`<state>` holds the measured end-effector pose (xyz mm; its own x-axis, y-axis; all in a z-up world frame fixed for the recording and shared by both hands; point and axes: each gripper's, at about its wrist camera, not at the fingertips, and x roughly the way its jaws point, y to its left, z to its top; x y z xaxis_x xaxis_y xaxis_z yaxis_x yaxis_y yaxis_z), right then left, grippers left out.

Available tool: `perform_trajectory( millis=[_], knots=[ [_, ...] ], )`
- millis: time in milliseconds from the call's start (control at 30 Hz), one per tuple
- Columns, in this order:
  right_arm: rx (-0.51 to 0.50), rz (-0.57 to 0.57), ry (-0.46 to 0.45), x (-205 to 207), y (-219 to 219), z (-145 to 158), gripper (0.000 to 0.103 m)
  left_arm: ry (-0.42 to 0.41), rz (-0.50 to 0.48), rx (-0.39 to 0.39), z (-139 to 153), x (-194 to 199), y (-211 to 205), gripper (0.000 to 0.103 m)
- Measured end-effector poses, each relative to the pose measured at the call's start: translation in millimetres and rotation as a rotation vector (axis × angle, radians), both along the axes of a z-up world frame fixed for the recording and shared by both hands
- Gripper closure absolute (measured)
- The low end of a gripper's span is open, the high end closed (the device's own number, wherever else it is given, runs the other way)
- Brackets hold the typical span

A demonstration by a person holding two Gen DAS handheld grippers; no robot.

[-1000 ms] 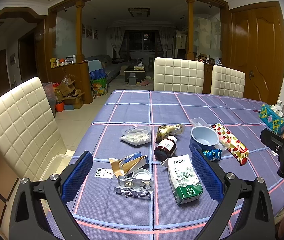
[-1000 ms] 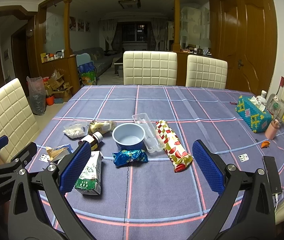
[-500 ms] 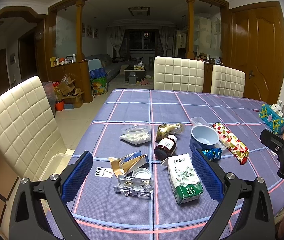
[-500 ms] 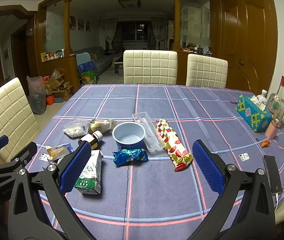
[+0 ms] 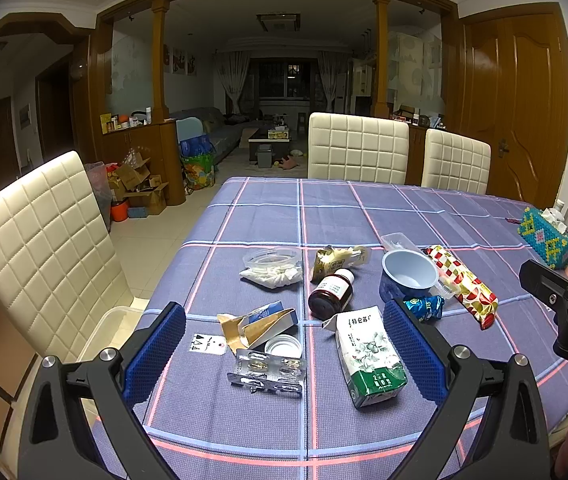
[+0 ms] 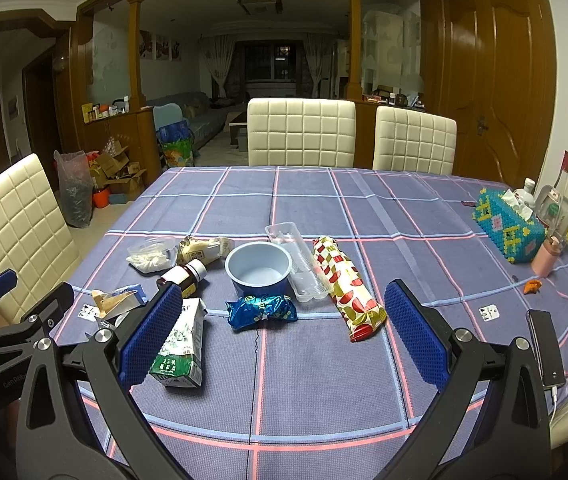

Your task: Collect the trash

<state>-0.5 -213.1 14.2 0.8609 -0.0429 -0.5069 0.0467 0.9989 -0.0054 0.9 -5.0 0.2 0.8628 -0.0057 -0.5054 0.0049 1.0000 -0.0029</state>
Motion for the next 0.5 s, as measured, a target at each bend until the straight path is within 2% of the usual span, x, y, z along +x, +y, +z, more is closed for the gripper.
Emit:
perform_trajectory(
  millis=[500],
  knots=[
    [0.004, 0.003, 0.006, 2.8, 0.3, -4.3, 0.003, 0.004, -0.001, -0.002, -2.5, -1.2, 1.7, 0.006]
  ],
)
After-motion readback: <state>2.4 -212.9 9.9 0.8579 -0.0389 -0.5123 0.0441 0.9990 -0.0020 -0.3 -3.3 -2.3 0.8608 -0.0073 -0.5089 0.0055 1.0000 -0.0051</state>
